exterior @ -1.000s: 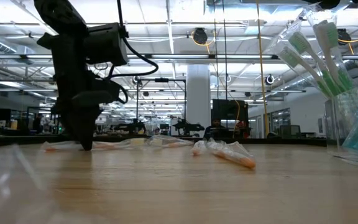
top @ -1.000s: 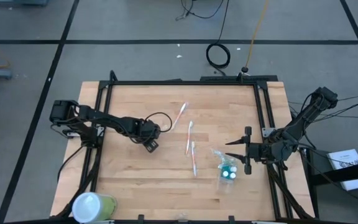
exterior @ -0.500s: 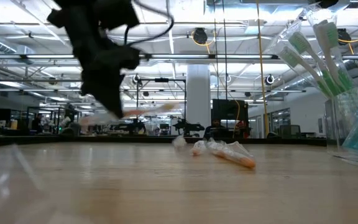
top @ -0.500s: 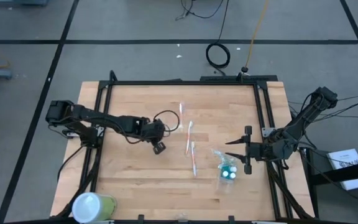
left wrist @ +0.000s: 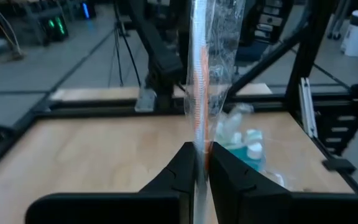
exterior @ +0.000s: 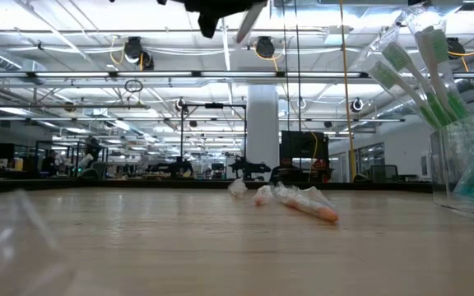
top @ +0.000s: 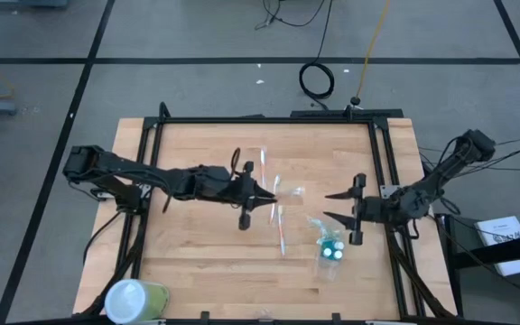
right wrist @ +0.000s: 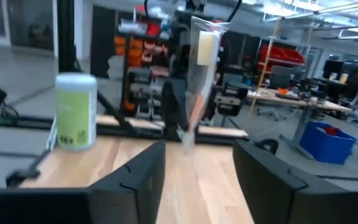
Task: Pick & Place toothbrushing station
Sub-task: Put the orange toothbrush into the bottom section of the transparent organizer
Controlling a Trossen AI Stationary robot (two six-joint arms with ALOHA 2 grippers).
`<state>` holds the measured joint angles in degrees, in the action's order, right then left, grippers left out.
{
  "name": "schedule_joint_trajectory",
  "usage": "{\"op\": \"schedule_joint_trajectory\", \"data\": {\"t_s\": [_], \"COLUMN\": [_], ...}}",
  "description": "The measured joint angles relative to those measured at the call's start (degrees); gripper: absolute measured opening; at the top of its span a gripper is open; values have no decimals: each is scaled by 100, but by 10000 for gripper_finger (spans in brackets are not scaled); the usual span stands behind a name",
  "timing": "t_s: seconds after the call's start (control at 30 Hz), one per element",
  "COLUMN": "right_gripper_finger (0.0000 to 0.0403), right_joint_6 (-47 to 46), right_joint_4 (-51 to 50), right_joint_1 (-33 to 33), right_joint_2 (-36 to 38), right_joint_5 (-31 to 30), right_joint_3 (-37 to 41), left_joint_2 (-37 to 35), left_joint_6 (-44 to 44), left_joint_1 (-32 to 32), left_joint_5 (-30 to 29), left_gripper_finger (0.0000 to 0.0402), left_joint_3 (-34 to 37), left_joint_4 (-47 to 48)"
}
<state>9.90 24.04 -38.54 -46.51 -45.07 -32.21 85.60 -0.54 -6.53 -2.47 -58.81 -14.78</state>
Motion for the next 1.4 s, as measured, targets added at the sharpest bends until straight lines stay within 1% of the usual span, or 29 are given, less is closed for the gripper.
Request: {"op": "schedule_joint_trajectory", "data": {"t_s": [0.07,0.17,0.27,0.43,0.6,0.7,1.0,1.17,1.3,1.33,1.4], "right_gripper_finger": [202,228,243,243,228,211,139,87,26,16,13], "right_joint_6": [1,2,-16,-22,-323,-472,-609,-572,-326,-238,-167], "right_joint_4": [353,884,1516,2483,3198,3317,3418,3446,3471,3483,3532], "right_joint_1": [229,676,1136,1666,2055,2199,2398,2465,2461,2459,2461], "right_joint_2": [-106,-413,-826,-1405,-1862,-2002,-2144,-2170,-2170,-2170,-2166], "right_joint_5": [310,1007,1624,1967,2721,2872,2890,2895,2920,2934,3011], "right_joint_3": [0,0,0,2,0,0,0,0,0,0,0], "left_joint_2": [2,125,357,661,820,816,813,813,813,809,809], "left_joint_6": [-95,-111,-137,-219,-221,-238,-347,-347,-362,-343,-280], "left_joint_1": [18,59,80,80,82,82,82,84,85,83,76], "left_joint_5": [-21,-51,-47,-10,-9,-10,-5,-6,-35,-75,-158], "left_gripper_finger": [25,22,23,25,26,29,31,32,33,34,45], "left_joint_3": [0,0,0,0,0,2,2,2,2,2,2], "left_joint_4": [-102,-378,-745,-1099,-1211,-1207,-1232,-1224,-1215,-1216,-1217]}}
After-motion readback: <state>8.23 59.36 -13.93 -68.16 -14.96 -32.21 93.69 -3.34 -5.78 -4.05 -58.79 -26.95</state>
